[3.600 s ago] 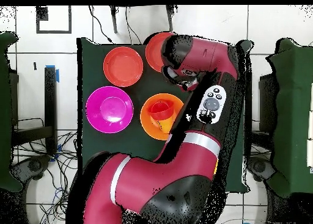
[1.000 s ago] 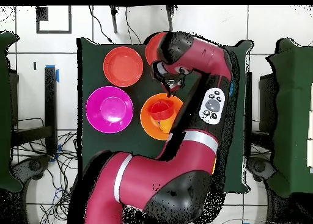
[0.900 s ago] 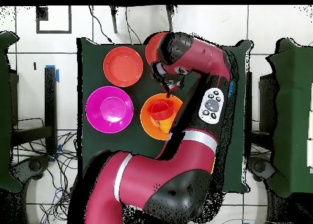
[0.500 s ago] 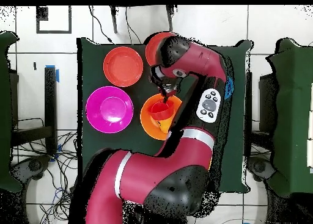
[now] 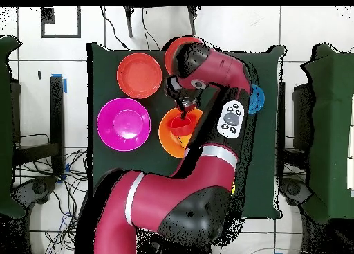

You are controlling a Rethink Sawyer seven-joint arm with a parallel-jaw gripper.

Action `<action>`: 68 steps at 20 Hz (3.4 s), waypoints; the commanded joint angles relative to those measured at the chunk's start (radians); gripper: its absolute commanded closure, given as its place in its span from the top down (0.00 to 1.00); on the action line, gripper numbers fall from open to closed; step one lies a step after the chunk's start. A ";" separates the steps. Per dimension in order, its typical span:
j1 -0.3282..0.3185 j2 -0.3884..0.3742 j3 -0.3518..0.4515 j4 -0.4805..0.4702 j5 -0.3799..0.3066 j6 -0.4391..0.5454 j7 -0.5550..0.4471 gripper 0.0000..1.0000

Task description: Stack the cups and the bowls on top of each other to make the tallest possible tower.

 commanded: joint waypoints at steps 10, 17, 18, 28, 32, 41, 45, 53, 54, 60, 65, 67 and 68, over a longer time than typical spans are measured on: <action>0.002 0.124 0.002 -0.039 -0.099 0.084 0.079 1.00; 0.025 0.107 -0.053 0.009 -0.118 0.124 0.087 1.00; 0.027 0.109 -0.055 0.016 -0.115 0.124 0.091 1.00; 0.031 0.154 -0.118 -0.015 -0.118 0.189 0.105 0.00; 0.030 0.178 -0.146 -0.059 -0.115 0.206 0.102 0.00; 0.017 0.205 -0.178 -0.127 -0.098 0.274 0.082 0.00; 0.015 0.185 -0.175 -0.141 -0.096 0.269 0.040 0.00; 0.005 0.021 -0.128 -0.130 -0.104 0.110 -0.159 0.00; 0.001 0.013 -0.122 -0.137 -0.101 0.104 -0.174 0.00; -0.022 -0.024 -0.065 -0.170 -0.081 0.071 -0.242 0.00; -0.035 -0.047 -0.034 -0.132 -0.082 0.053 -0.248 0.00; -0.044 -0.047 -0.026 -0.118 -0.089 0.037 -0.254 0.00; -0.045 -0.050 -0.023 -0.111 -0.093 0.034 -0.255 0.00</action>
